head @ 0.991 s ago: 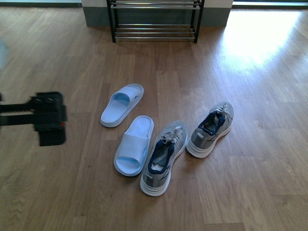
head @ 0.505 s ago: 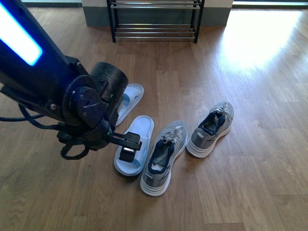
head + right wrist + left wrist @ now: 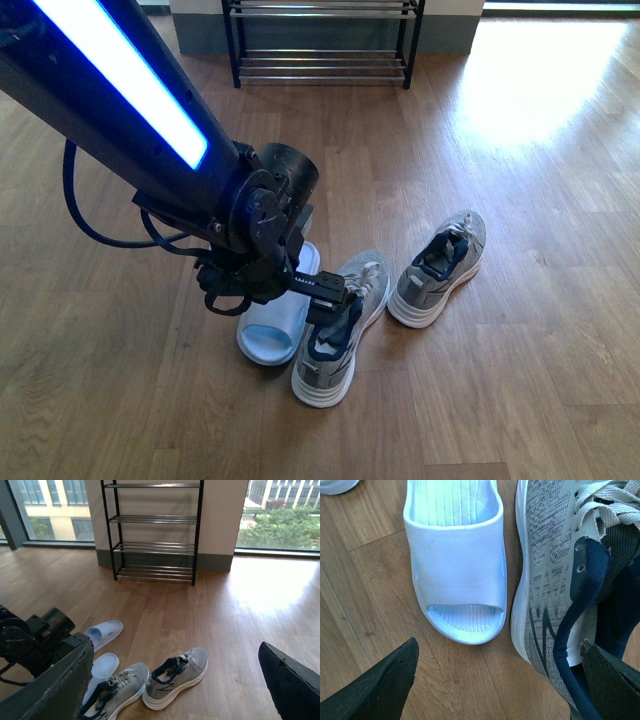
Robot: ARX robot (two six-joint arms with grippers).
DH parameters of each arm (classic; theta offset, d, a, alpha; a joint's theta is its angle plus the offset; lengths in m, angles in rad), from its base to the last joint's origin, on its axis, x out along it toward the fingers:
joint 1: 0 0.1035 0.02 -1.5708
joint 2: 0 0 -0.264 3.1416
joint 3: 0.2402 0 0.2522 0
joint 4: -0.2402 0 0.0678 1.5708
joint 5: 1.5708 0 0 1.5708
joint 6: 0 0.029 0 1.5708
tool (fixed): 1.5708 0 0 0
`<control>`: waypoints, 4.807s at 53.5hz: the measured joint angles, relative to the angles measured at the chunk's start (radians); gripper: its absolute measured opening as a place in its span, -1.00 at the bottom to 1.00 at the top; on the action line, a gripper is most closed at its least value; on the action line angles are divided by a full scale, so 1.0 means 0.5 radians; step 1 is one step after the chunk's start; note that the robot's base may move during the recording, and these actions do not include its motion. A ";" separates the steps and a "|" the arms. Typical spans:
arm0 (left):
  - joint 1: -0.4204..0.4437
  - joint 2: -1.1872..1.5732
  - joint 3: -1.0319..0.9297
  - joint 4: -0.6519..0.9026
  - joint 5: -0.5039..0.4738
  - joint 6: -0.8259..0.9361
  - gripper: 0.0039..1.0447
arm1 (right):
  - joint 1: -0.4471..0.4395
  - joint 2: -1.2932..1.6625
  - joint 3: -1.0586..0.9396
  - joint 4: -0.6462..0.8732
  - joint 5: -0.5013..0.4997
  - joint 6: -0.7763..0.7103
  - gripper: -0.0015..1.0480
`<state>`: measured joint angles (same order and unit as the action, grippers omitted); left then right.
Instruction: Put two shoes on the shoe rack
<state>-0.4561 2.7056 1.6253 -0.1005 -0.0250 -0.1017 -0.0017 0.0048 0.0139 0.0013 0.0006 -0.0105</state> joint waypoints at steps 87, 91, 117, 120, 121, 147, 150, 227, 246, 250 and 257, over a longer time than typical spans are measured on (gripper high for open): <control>-0.013 0.198 0.120 0.108 -0.172 -0.121 -0.98 | 0.000 0.000 0.000 0.000 0.000 0.000 0.82; -0.009 -0.123 -0.145 0.218 -0.209 -0.150 -0.98 | 0.000 0.000 0.001 0.000 0.000 0.001 0.82; 0.088 -1.967 -1.550 0.432 -0.615 -0.208 -0.98 | 0.000 0.000 0.000 0.000 0.000 0.000 0.82; 0.124 -2.159 -1.717 0.418 -0.696 -0.199 -0.98 | 0.000 0.000 0.001 0.000 0.000 0.001 0.82; 0.128 -2.190 -1.742 0.410 -0.703 -0.199 -0.98 | 0.000 0.000 0.001 0.000 -0.001 0.000 0.82; -0.162 -4.547 -2.778 -0.313 -1.610 0.011 -0.98 | 0.000 0.000 0.000 0.000 0.000 0.000 0.82; -0.180 -4.723 -2.802 -0.312 -1.636 0.040 -0.98 | 0.000 0.000 0.001 0.000 0.000 0.000 0.82; -0.188 -4.744 -2.802 -0.311 -1.641 0.062 -0.98 | 0.087 0.086 0.049 -0.212 0.294 0.003 0.82; -0.188 -4.744 -2.802 -0.311 -1.641 0.062 -0.98 | -0.275 1.553 0.185 0.867 0.024 0.020 0.82; -0.188 -4.744 -2.802 -0.311 -1.640 0.062 -0.98 | -0.327 2.266 0.391 1.308 0.050 -0.009 0.82; -0.188 -4.744 -2.802 -0.311 -1.641 0.062 -0.98 | -0.352 3.207 0.726 1.445 0.038 0.007 0.82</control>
<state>-0.5499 0.3336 0.2241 -0.2558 -0.8455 -0.0708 -0.1780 1.6081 0.3771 0.7239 0.0196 -0.0071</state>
